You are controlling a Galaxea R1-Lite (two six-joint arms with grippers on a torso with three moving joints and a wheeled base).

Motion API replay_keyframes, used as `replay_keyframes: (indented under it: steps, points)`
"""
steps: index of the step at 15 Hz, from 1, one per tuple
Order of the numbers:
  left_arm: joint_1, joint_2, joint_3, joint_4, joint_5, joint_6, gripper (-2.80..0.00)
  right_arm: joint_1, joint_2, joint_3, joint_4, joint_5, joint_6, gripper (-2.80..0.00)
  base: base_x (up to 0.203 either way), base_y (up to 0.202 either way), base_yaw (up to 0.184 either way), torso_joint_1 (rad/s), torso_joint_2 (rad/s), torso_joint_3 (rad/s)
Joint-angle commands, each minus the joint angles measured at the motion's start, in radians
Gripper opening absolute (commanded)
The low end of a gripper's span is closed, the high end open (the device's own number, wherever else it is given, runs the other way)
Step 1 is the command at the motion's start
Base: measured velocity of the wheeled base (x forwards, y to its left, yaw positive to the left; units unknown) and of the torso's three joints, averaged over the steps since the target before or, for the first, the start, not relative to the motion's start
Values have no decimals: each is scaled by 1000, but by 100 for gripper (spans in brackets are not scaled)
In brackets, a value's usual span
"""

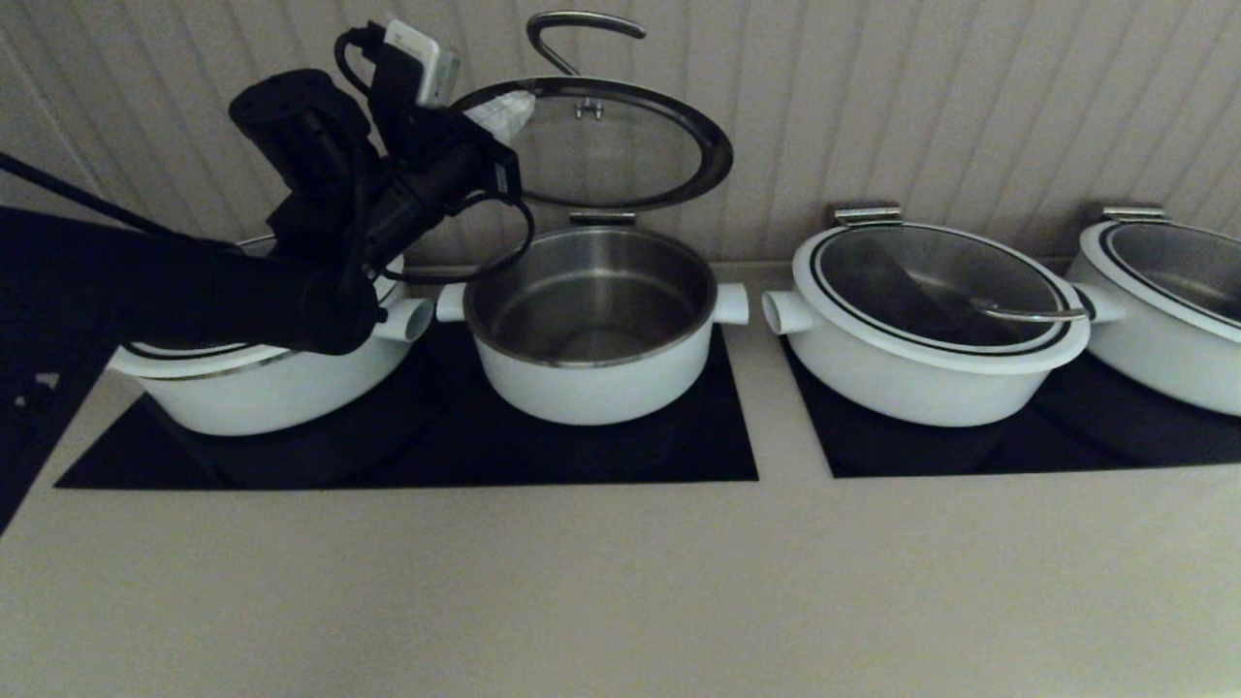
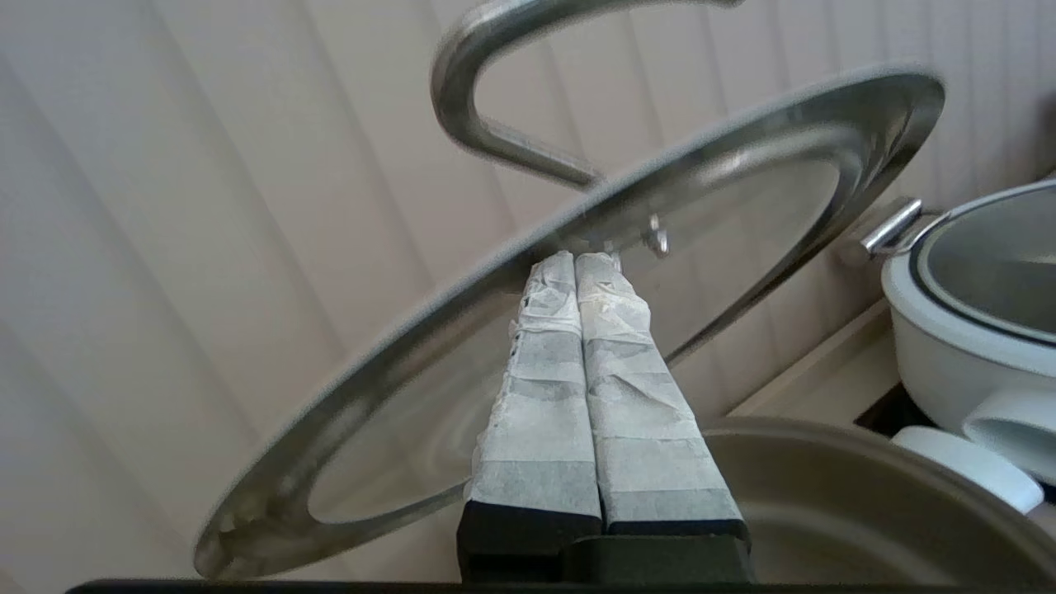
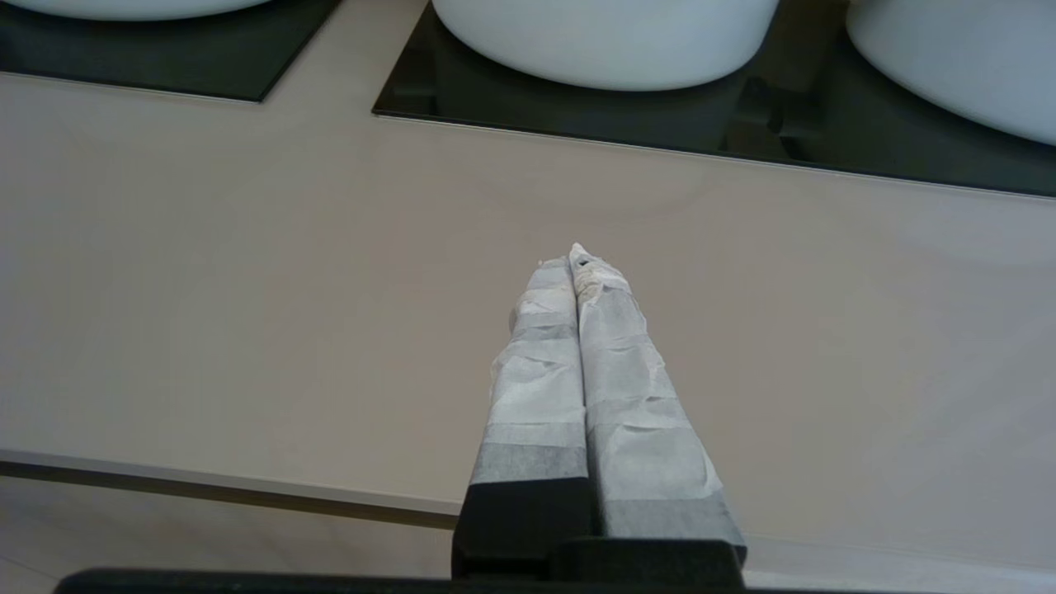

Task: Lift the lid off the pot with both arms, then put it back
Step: Open the pot lid completely

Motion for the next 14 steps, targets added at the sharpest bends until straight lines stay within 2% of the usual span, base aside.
replay_keyframes:
  steps: [1,8,14]
  points:
    - [0,30,-24,-1,-2,1,-280,0,1,0,-1,1,-1,-280,0,0,0,0,0,0]
    - [7,72,-140,23,-2,1,-280,0,1,0,-1,1,-1,-280,0,0,0,0,0,0]
    - [14,69,-153,38,-4,1,-280,0,1,0,-1,1,-1,-280,0,0,0,0,0,0]
